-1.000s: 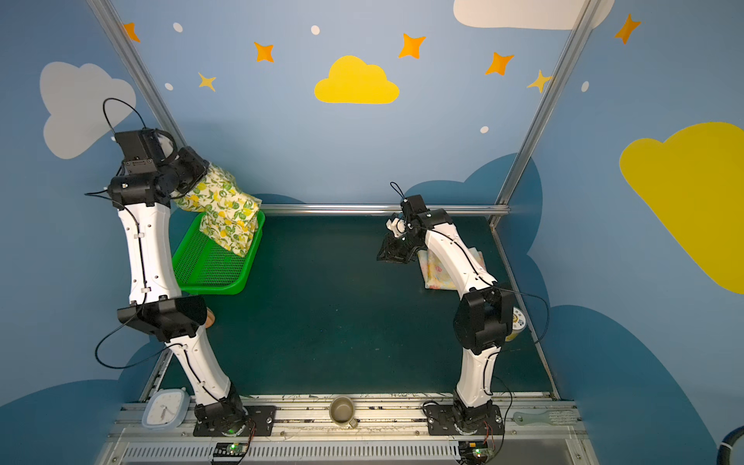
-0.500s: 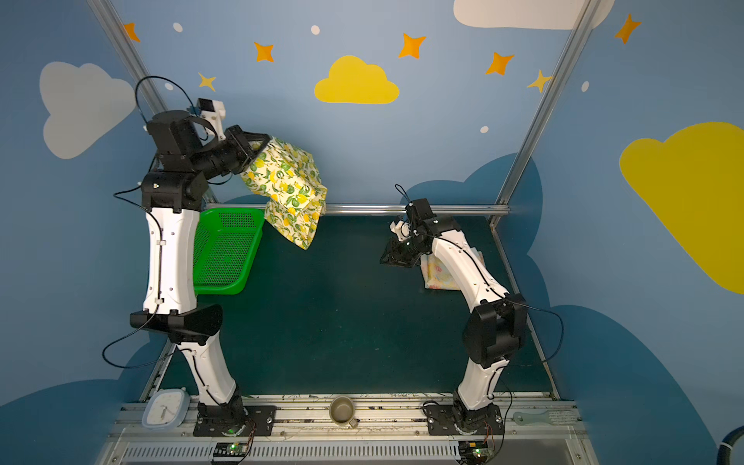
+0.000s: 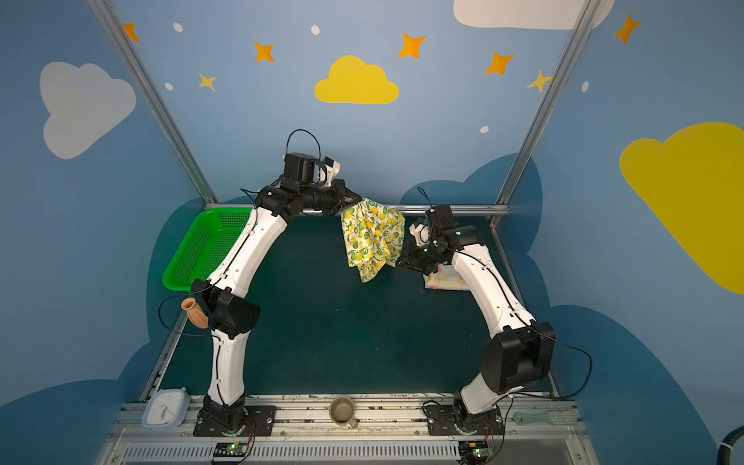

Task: Fold and stack skirts
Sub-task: Place the skirt at the center of the table.

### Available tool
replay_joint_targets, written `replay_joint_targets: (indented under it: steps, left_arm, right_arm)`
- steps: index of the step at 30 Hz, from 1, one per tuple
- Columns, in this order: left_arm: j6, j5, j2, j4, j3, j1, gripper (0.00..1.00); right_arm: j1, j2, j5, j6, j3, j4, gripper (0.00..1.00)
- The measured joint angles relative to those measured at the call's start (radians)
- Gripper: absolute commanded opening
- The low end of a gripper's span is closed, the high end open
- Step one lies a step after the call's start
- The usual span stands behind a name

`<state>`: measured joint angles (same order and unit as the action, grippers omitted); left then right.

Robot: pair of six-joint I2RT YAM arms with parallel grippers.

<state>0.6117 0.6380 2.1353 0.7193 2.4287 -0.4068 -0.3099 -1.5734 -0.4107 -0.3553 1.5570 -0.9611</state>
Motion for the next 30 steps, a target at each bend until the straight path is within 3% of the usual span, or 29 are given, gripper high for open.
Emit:
replay_joint_targets:
  steps: [2, 8, 9, 10, 11, 13, 15, 23, 30]
  left_arm:
    - [-0.011, -0.008, -0.056, -0.019, -0.135, -0.006, 0.04]
    - [0.048, -0.059, -0.356, -0.18, -0.828, -0.003, 0.04]
    - [0.06, -0.074, -0.393, -0.193, -0.92, 0.0, 0.13]
    - [0.066, -0.089, -0.423, -0.2, -0.996, 0.001, 0.36]
    - [0.071, -0.103, -0.445, -0.2, -1.053, 0.002, 0.49]
    - [0.081, -0.132, -0.484, -0.187, -1.144, 0.006, 0.71]
    - [0.081, -0.16, -0.511, -0.167, -1.186, 0.007, 0.78]
    - [0.073, -0.234, -0.561, -0.128, -1.165, 0.055, 0.8]
    - [0.041, -0.232, -0.319, -0.129, -0.89, 0.103, 0.8]
  right_arm:
    - [0.0, 0.003, 0.009, 0.001, -0.015, -0.001, 0.35]
    - [0.0, -0.016, 0.01, 0.002, -0.046, -0.001, 0.34]
    - [-0.001, -0.025, 0.008, 0.002, -0.047, 0.001, 0.34]
    - [-0.001, -0.036, 0.006, 0.001, -0.047, 0.002, 0.34]
    - [-0.002, -0.046, 0.005, 0.0, -0.047, 0.005, 0.35]
    - [-0.002, -0.074, 0.002, -0.002, -0.047, 0.015, 0.36]
    - [-0.002, -0.104, 0.0, -0.004, -0.045, 0.025, 0.38]
    - [0.005, -0.265, 0.012, -0.004, 0.039, 0.047, 0.41]
    - [0.041, -0.389, 0.026, -0.01, 0.082, 0.095, 0.46]
